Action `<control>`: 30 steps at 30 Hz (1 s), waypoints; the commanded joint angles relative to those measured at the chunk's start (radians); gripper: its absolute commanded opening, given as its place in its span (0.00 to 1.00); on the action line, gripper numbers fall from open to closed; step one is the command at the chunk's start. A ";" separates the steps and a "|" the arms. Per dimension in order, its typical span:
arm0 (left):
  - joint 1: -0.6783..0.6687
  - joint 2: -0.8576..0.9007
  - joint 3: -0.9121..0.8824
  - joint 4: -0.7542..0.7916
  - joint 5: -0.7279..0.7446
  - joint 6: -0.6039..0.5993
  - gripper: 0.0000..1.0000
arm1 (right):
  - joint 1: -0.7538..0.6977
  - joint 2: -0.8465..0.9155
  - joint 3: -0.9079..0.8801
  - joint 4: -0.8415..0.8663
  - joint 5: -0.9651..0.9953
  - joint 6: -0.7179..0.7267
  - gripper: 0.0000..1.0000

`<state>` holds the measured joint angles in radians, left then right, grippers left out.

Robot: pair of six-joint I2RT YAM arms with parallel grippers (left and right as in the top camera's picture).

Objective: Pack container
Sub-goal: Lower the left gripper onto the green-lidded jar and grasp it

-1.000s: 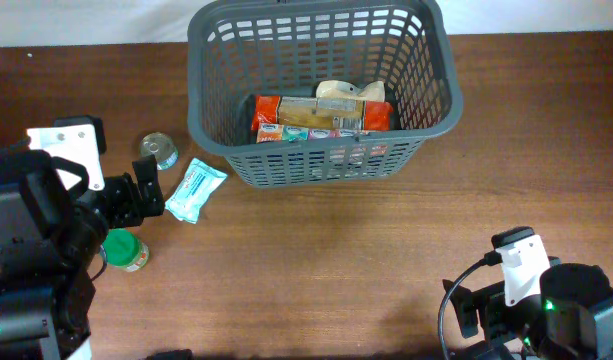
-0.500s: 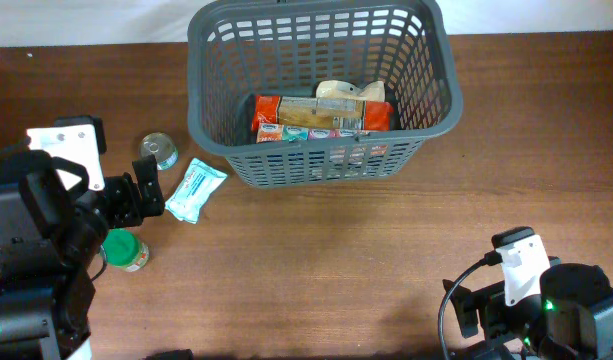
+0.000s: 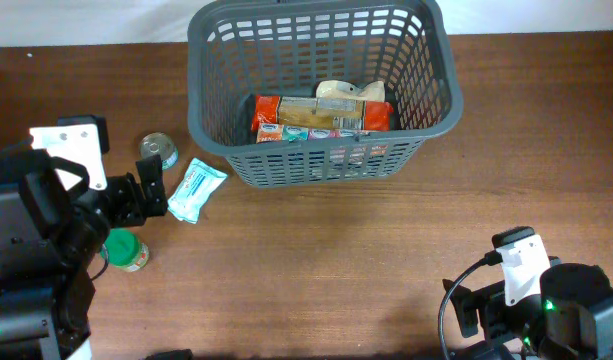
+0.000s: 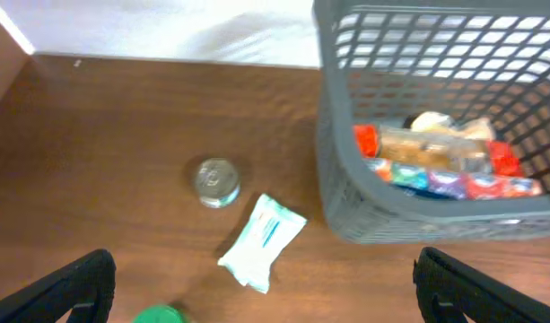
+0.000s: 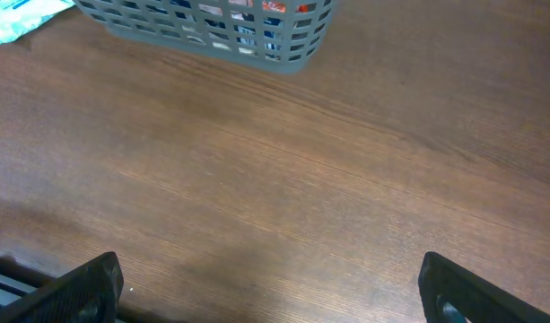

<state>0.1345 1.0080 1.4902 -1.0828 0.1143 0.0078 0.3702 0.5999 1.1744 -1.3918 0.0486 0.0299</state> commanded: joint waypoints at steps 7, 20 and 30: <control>0.006 0.029 0.013 0.100 0.080 0.008 0.99 | 0.008 -0.003 0.009 0.003 0.013 0.012 0.99; 0.006 0.057 0.013 -0.217 -0.351 -0.383 0.99 | 0.008 -0.003 0.009 0.003 0.012 0.012 0.99; 0.006 0.145 -0.060 -0.383 -0.467 -0.574 0.99 | 0.008 -0.003 0.009 0.003 0.013 0.012 0.99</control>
<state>0.1352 1.0996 1.4677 -1.4387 -0.2714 -0.4355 0.3702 0.5999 1.1744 -1.3914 0.0490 0.0299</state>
